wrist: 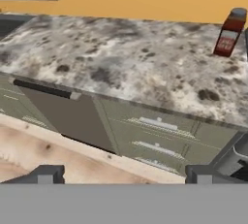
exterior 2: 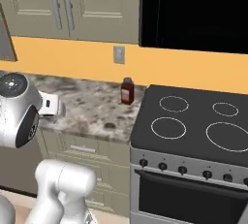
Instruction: Collect the paprika, mayonnaise, and shaker from the cabinet and place them next to the stove.
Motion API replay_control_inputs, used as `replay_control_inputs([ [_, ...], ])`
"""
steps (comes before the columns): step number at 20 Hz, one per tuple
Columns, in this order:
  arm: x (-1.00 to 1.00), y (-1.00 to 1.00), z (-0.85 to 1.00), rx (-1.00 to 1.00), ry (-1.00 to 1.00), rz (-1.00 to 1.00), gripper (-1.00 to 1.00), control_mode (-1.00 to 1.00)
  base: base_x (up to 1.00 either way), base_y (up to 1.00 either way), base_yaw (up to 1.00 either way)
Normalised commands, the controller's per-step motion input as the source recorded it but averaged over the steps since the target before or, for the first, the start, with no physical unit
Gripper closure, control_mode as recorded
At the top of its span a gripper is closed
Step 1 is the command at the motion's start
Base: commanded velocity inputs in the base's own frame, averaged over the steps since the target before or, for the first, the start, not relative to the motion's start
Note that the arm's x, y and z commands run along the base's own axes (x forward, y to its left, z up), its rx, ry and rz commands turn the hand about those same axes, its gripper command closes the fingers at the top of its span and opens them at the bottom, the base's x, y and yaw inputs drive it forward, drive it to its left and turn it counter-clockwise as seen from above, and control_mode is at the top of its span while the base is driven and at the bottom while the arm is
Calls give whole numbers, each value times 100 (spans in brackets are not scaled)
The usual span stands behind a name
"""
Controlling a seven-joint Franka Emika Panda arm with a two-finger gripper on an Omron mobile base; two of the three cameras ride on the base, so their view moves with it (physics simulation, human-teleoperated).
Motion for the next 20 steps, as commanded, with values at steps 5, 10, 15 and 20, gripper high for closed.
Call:
replay_control_inputs([
  [5, 0, 0, 0, 0, 0, 0, -100, 100, -70, 100, 0],
  [10, 0, 0, 0, 0, 0, 0, -100, 100, -50, 100, -2],
  [15, 0, 0, 0, 0, 0, 0, -100, 100, -41, 100, -1],
  [20, 0, 0, 0, 0, 0, 0, -100, 100, -18, 100, -1],
])
